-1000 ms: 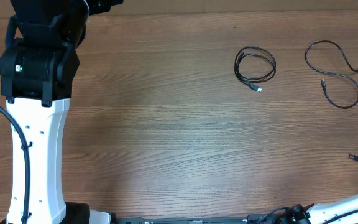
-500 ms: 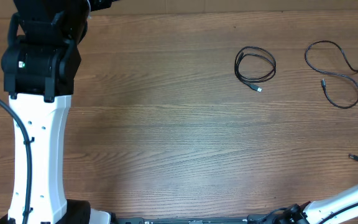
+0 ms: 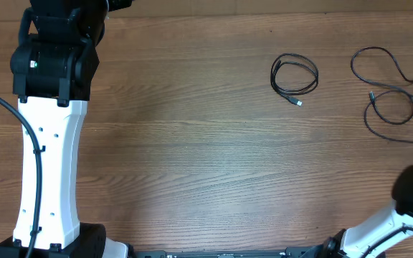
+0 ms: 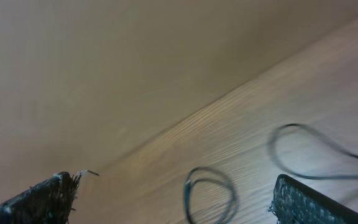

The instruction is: Untangle cables

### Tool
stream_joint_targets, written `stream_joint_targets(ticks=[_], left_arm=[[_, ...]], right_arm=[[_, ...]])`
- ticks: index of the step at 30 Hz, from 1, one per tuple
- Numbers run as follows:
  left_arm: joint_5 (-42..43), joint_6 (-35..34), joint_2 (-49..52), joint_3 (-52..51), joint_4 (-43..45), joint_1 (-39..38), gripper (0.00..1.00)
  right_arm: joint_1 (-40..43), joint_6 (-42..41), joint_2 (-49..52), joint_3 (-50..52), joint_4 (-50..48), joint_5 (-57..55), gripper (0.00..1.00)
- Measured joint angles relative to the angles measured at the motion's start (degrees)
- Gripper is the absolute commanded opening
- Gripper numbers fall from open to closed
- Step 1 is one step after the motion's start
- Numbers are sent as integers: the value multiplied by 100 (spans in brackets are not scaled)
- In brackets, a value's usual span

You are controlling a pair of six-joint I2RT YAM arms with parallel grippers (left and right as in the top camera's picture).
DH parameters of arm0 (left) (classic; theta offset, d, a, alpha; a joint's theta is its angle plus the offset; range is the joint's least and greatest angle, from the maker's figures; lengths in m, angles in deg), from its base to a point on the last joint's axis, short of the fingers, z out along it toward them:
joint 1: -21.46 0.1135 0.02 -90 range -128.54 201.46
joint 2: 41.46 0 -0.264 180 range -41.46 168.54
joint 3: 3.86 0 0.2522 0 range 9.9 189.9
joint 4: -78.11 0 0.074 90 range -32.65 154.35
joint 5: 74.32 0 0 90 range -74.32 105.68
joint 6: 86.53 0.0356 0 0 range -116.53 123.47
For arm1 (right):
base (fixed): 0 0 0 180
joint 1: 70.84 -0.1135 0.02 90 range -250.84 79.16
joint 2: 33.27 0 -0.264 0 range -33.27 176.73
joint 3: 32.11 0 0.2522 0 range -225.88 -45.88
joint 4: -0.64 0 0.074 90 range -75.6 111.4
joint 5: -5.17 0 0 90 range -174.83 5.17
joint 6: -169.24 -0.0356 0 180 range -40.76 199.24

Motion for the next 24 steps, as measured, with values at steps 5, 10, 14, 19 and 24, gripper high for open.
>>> stream_joint_targets(ticks=[5, 10, 14, 19, 24], left_arm=[[-179, 0, 4, 0, 0, 0, 100], [-369, 0, 7, 0, -42, 0, 100], [-411, 2, 7, -2, -153, 0, 100], [-448, 4, 7, -2, -238, 0, 99], [-586, 4, 7, -2, -236, 0, 100]], right_arm=[[-1147, 219, 243, 0, 35, -894, 100], [-1790, -24, 918, 0, 177, -2468, 100], [-1784, -835, 1604, 31, 424, -3816, 100], [-1244, -1679, 2076, 33, 632, -4146, 100], [-704, -2299, 2347, 33, 588, -4002, 100]])
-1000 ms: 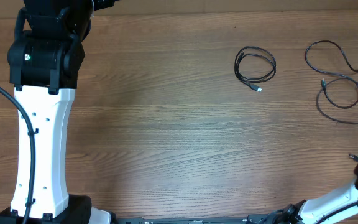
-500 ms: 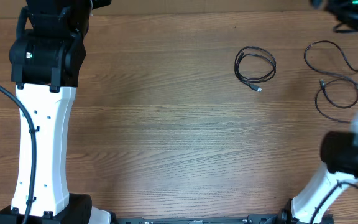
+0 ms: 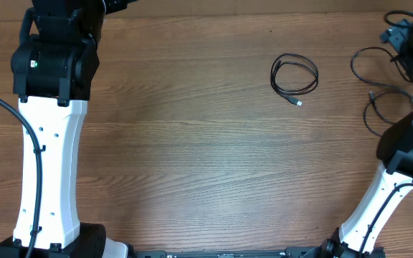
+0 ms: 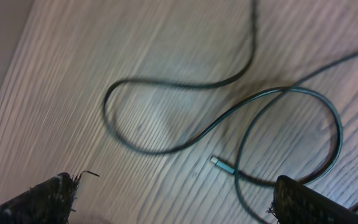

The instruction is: Untangle cables

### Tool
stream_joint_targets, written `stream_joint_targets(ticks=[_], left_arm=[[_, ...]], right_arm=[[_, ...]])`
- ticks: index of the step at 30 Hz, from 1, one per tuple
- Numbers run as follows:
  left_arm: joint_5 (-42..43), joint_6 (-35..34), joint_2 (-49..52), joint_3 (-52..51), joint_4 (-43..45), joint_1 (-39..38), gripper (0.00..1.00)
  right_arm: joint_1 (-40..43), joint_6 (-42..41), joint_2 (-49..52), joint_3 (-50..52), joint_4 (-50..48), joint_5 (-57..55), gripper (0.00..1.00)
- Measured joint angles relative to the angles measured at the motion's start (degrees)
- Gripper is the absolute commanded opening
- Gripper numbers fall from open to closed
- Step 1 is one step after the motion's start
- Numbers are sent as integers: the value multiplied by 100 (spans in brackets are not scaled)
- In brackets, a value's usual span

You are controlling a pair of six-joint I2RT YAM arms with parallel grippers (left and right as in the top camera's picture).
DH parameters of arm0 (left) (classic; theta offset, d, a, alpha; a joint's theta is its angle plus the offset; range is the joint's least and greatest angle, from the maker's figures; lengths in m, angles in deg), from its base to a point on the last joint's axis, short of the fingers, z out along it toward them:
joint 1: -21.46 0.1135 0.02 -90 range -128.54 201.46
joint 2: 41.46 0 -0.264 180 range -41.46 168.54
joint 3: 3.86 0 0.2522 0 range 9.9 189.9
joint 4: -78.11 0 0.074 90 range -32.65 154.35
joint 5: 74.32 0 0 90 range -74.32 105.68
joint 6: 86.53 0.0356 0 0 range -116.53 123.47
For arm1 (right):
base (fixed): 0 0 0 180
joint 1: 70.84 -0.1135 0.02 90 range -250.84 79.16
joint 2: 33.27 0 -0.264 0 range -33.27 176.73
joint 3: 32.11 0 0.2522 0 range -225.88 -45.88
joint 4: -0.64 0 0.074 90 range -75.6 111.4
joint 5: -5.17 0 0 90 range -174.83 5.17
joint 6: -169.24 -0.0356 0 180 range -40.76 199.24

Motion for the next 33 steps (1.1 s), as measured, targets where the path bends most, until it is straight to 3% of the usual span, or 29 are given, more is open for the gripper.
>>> stream_joint_targets(ticks=[13, 14, 16, 17, 19, 23, 30, 31, 33], left_arm=[[-125, 0, 0, 0, 20, 0, 100], [-131, 0, 0, 0, 17, 0, 100], [-138, 0, 0, 0, 20, 0, 100], [-138, 0, 0, 0, 20, 0, 100], [-140, 0, 0, 0, 20, 0, 100], [-164, 0, 0, 0, 20, 0, 100], [-286, -59, 0, 0, 57, 0, 100], [-289, -101, 0, 0, 61, 0, 100], [-299, -136, 0, 0, 68, 0, 100]], right_arm=[[0, -1047, 1187, 37, -1561, 752, 100], [0, -1104, 1307, 44, -1775, 804, 94], [0, -1185, 1460, 50, -2052, 870, 41], [2, -1202, 1504, 61, -2118, 881, 24], [0, -1220, 1561, 85, -2420, 916, 13], [2, -739, 1561, 107, -3906, 1154, 12], [28, -295, 1561, 107, -5309, 1261, 10], [46, -256, 1561, 107, -5493, 1187, 15], [96, -149, 1561, 107, -5576, 1082, 56]])
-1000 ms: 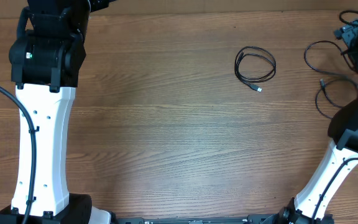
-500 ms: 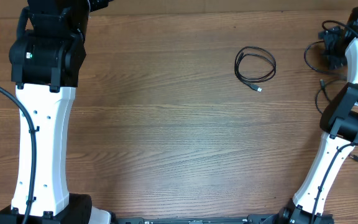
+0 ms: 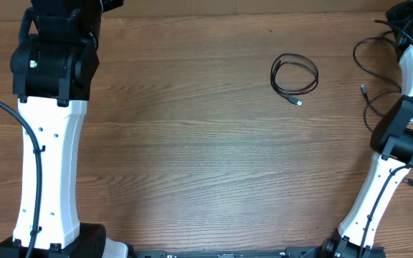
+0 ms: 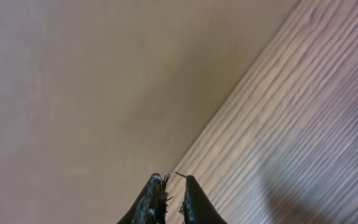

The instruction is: Untangle cables

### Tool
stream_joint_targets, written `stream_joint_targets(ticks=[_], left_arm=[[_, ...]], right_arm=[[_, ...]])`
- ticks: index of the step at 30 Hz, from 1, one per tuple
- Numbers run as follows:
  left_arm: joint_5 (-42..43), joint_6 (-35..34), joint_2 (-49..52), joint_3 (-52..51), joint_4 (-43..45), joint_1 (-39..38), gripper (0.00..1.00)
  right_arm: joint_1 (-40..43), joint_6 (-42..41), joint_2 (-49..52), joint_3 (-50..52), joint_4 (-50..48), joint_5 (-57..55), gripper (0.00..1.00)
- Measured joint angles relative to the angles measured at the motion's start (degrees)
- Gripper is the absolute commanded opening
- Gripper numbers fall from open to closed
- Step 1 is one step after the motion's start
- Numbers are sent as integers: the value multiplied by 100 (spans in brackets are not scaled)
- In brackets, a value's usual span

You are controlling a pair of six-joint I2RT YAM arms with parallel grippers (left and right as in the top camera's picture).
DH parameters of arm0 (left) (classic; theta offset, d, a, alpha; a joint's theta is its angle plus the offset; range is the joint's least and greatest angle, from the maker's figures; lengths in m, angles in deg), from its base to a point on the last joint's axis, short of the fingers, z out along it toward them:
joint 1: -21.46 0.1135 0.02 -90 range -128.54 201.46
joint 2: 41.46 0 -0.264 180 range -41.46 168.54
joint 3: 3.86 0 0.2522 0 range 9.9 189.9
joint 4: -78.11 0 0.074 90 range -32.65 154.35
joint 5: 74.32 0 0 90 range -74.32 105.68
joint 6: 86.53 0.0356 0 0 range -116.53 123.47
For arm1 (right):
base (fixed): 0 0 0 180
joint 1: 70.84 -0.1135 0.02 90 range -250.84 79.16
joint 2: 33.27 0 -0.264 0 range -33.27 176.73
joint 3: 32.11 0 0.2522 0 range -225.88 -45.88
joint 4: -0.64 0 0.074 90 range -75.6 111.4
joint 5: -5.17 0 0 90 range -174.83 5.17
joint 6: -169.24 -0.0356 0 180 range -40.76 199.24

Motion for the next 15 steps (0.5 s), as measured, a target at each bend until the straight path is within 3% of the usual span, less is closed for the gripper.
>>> stream_joint_targets(ticks=[1, 3, 4, 5, 8, 15], left_arm=[[-9, -15, 0, 0, 0, 0, 100], [-13, -42, 0, 0, 11, 0, 100], [-26, -87, 0, 0, 20, 0, 100], [-28, -109, 0, 0, 24, 0, 100], [-55, -129, 2, -2, 105, 0, 100], [-138, -131, 2, -2, 234, 0, 100]], right_arm=[[31, 26, 0, 0, 107, -35, 70], [83, 90, 0, -7, 518, 22, 85], [125, 162, 0, -2, 966, 133, 86], [146, 201, 2, -9, 1272, 199, 100], [186, 341, 2, -17, 2675, 306, 100], [166, 538, 0, -243, 3534, 59, 100]])
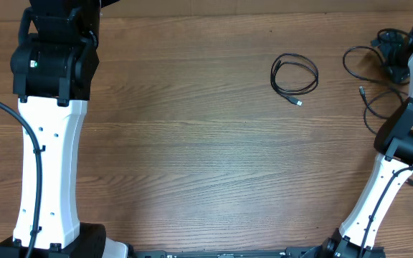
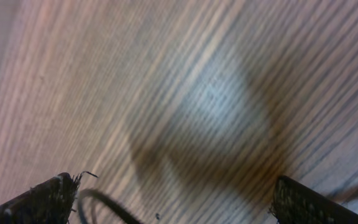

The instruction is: Untangle cables

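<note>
A small coiled black cable [image 1: 295, 75] lies alone on the wooden table [image 1: 206, 158]. A longer black cable [image 1: 357, 68] sprawls in loose loops at the far right, its plug end [image 1: 362, 90] resting on the wood. My right gripper [image 1: 396, 56] hovers over that long cable with its jaws wide open and nothing between them. In the right wrist view the right gripper [image 2: 182, 202] shows both fingertips [image 2: 48, 199] far apart, and a blurred bit of cable loop [image 2: 104, 202] lies near the left one. My left gripper is out of view.
The left arm [image 1: 49, 143], white with a black upper part, stretches along the left side of the table. The right arm [image 1: 400, 143] rises along the right edge. The table's far edge runs close behind the long cable.
My right gripper was shut at the far right corner of the table. Now it is open and sits nearer, over the long cable. The cable's upper loop lies a little further left.
At first the right arm was low at the front right corner, its gripper open, both cables lying apart. Then the open gripper hung over the long cable. Later it was shut near the far edge with the cable shifted. Now it is open again above the loops.
</note>
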### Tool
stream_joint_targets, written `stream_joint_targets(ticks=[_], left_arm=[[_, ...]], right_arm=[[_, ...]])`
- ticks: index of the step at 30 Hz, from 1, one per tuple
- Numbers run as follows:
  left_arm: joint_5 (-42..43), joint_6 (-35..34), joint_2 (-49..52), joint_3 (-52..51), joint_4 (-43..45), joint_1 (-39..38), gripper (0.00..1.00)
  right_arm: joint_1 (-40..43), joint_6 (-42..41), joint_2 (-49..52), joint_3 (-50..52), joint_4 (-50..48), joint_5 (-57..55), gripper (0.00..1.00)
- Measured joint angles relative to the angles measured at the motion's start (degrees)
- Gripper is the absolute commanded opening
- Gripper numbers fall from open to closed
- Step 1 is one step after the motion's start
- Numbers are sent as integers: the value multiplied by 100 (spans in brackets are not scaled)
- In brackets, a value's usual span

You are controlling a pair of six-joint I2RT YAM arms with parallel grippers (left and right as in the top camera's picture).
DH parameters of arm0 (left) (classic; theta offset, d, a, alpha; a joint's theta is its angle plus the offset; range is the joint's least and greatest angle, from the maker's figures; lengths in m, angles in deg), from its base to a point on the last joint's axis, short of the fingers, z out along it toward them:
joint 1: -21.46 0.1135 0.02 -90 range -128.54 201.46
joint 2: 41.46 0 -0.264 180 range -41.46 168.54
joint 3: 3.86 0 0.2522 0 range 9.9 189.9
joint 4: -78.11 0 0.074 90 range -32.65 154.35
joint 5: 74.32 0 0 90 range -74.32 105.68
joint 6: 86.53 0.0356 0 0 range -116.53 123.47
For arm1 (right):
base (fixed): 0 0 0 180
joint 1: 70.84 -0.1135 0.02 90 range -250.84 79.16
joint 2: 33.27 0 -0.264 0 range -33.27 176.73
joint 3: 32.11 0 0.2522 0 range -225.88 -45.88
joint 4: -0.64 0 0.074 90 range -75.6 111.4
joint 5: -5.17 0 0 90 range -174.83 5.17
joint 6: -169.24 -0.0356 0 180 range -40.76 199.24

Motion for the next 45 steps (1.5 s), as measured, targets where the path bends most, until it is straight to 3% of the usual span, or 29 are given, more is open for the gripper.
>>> stream_joint_targets(ticks=[9, 12, 19, 23, 26, 42, 45], left_arm=[[-22, -107, 0, 0, 0, 0, 100], [-20, -127, 0, 0, 0, 0, 100], [-22, -153, 0, 0, -76, 0, 100], [-22, -291, 0, 0, -131, 0, 100], [-20, -398, 0, 0, -105, 0, 100], [-22, -949, 0, 0, 361, 0, 100], [-22, -1029, 0, 0, 367, 0, 100]], right_arm=[[-11, -282, -592, -52, 262, 188, 100], [-31, 339, -732, -122, -162, 323, 100], [-55, 3700, -785, -170, 507, 476, 100], [76, 5128, -785, -170, 1189, 479, 100], [225, 5615, -785, -170, 1401, 481, 100], [570, 6183, -197, 275, 1126, 813, 100], [490, 6207, -122, 302, 940, 839, 90]])
